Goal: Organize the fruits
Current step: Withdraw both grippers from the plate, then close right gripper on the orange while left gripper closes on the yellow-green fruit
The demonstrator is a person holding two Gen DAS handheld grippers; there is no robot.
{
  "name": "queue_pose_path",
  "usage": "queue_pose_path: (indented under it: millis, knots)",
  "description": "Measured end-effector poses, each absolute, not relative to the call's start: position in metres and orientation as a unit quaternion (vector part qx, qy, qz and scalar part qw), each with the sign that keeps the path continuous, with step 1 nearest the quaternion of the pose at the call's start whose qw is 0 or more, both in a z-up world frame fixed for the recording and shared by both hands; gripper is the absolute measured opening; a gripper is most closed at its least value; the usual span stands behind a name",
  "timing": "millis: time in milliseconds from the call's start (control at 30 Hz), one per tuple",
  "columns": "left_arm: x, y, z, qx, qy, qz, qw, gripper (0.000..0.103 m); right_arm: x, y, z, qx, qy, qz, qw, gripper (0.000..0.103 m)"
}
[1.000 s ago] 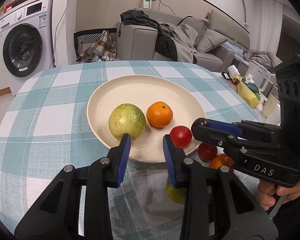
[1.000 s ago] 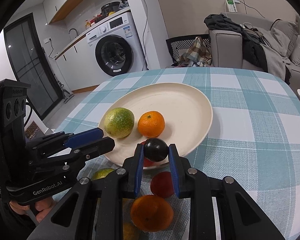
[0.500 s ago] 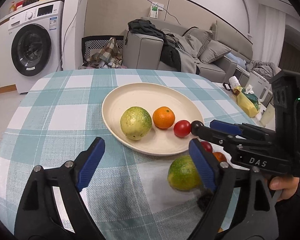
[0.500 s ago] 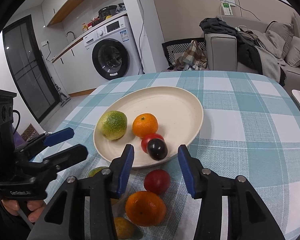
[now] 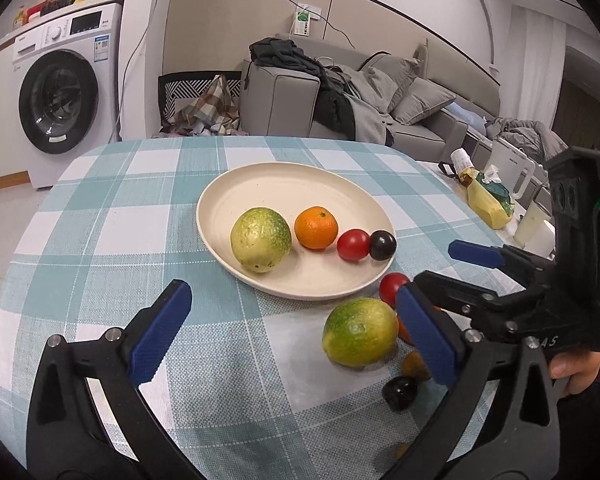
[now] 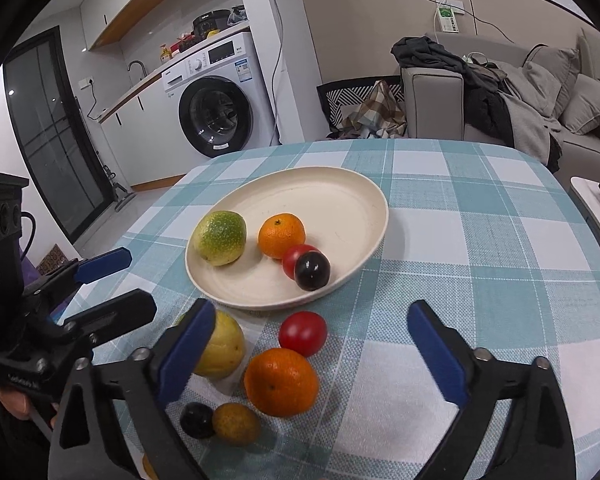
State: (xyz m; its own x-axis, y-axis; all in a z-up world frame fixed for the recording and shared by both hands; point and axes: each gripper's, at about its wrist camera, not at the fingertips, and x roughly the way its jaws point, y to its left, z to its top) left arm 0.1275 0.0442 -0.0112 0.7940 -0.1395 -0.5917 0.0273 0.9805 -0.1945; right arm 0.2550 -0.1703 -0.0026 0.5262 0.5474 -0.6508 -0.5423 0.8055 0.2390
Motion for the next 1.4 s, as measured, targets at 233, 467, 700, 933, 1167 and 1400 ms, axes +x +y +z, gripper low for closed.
queue_pose_path:
  millis: [233,467,700,933,1167,1400]
  knots:
    - [0.13,0.04,-0.014,-0.077,0.327,-0.045,0.941,0.102,0.252,-0.18,-0.004,0.006,0.387,0.303,0.871,0.103]
    - [0.132,0.032,-0.019,-0.071,0.341,-0.06,0.935,0.102,0.241,-0.182,-0.003,-0.024,0.394,0.297,0.869,0.103]
    - [0.135,0.024,-0.024,-0.059,0.351,-0.064,0.932,0.102,0.237,-0.178,-0.011,-0.06,0.416,0.273,0.865,0.103]
    - [0.136,0.032,-0.022,-0.071,0.343,-0.051,0.935,0.102,0.241,-0.174,-0.016,-0.062,0.444,0.263,0.854,0.103]
    - [0.137,0.042,-0.023,-0.091,0.346,-0.045,0.933,0.102,0.247,-0.171,-0.021,-0.042,0.467,0.269,0.841,0.102]
    - [0.139,0.043,-0.024,-0.095,0.348,-0.049,0.931,0.102,0.247,-0.162,-0.023,-0.037,0.48,0.288,0.828,0.08]
